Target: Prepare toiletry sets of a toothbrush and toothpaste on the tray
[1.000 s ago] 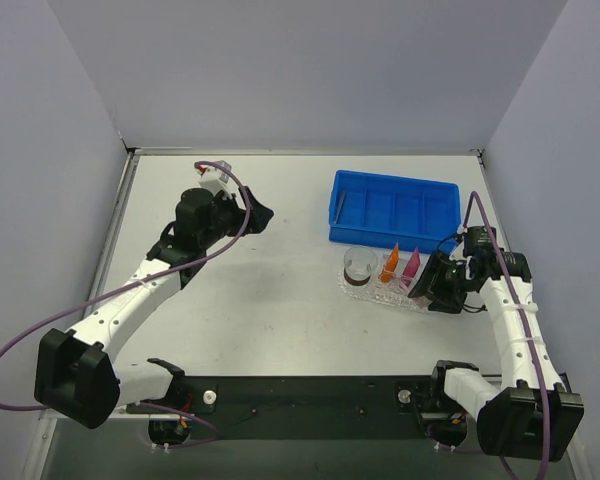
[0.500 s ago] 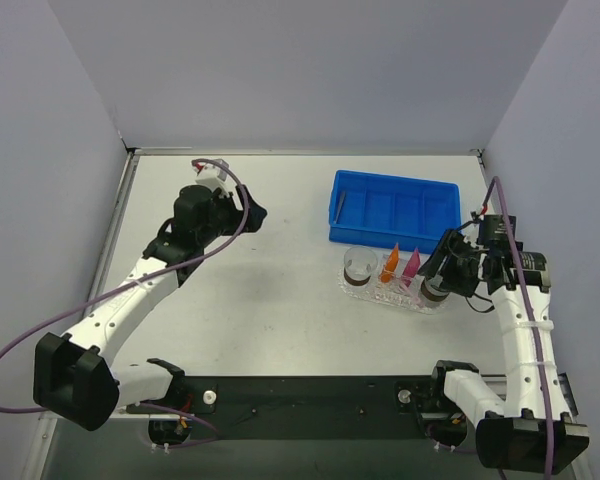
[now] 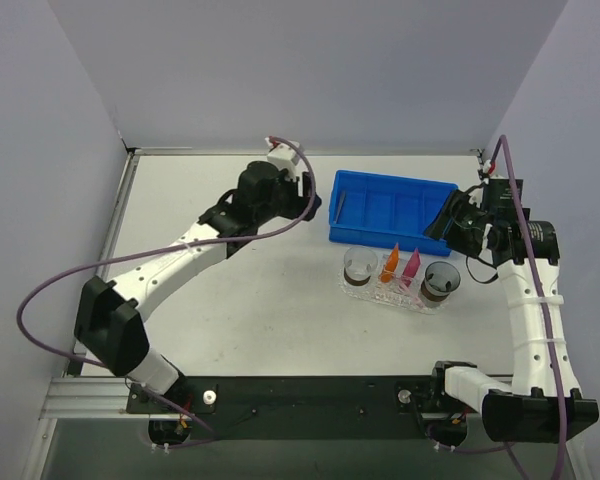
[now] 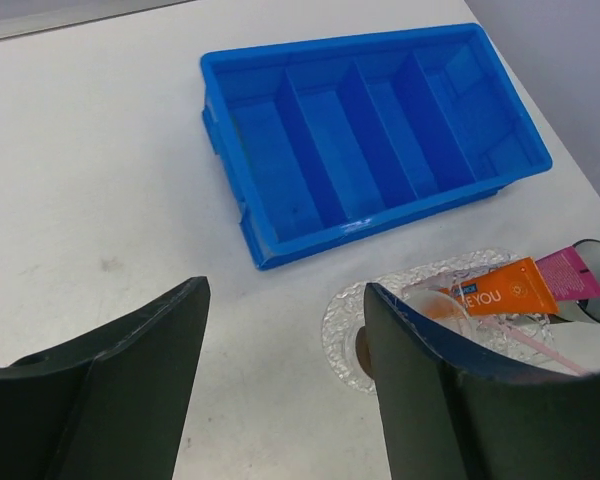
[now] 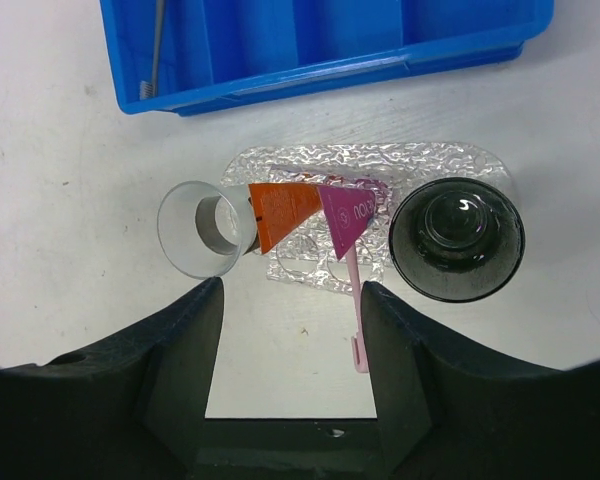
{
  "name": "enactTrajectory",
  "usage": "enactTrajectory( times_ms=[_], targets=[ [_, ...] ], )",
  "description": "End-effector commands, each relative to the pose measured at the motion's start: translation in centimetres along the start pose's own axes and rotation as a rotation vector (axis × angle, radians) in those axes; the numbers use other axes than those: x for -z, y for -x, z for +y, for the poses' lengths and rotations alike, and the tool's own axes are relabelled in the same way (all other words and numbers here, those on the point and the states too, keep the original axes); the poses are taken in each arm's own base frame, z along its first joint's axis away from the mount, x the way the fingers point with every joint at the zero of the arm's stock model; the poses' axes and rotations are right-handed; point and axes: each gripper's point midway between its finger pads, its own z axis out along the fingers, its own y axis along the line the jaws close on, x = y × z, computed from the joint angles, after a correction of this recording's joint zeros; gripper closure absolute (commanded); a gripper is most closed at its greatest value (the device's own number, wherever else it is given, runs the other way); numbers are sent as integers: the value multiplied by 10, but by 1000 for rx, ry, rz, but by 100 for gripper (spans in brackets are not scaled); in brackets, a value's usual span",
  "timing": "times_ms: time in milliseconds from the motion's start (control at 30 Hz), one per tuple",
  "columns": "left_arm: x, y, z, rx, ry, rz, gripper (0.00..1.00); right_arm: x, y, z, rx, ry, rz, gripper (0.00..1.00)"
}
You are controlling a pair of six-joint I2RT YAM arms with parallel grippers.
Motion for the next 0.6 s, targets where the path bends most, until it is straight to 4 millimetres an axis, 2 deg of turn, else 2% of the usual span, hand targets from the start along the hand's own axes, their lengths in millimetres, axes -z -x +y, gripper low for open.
enactTrajectory(
  times_ms=[0, 33, 67, 133, 167, 233, 267, 300, 333, 367, 433, 467, 500, 533, 567],
  targets=[
    [-35, 15, -37, -116, -49, -11, 29, -7, 7, 7, 16, 3, -14, 48],
    [-43, 14, -41, -119, -49, -5, 30, -7, 7, 8, 15, 5, -13, 48],
    [-57, 19, -49, -122, -52, -1, 37, -9, 4, 7, 16, 6, -7, 48],
    [-71, 22, -59, -117, -46, 2, 43, -8, 1, 7, 21, 13, -6, 48],
    [-87, 20, -62, -110, -34, 17, 46, -10, -3, 5, 23, 12, 2, 48],
    [-102, 18, -72, -102, -23, 28, 47, -8, -7, 5, 28, 20, 0, 48],
    [-119, -10, -70, -107, -3, 96, 47, -8, -8, 5, 32, 25, 0, 48],
    [-124, 7, -81, -106, -16, 63, 47, -7, -12, 4, 33, 27, 2, 48],
    [-131, -2, -85, -112, -10, 82, 48, -7, -13, 4, 33, 30, 4, 48],
    [-146, -25, -79, -116, 21, 136, 48, -7, -15, 4, 36, 36, 5, 48],
    [-155, -22, -82, -95, 26, 128, 49, -6, -18, 3, 40, 38, 3, 48],
    [-165, -40, -75, -94, 54, 162, 50, -6, -19, 3, 45, 41, 1, 48],
    [-170, -44, -73, -102, 65, 170, 52, -5, -21, 1, 48, 40, 2, 48],
    [-173, -35, -77, -108, 64, 148, 53, -5, -23, 1, 51, 42, 3, 48],
    [-182, -55, -73, -148, 78, 186, 53, -6, -24, 0, 54, 42, 3, 48]
  ],
)
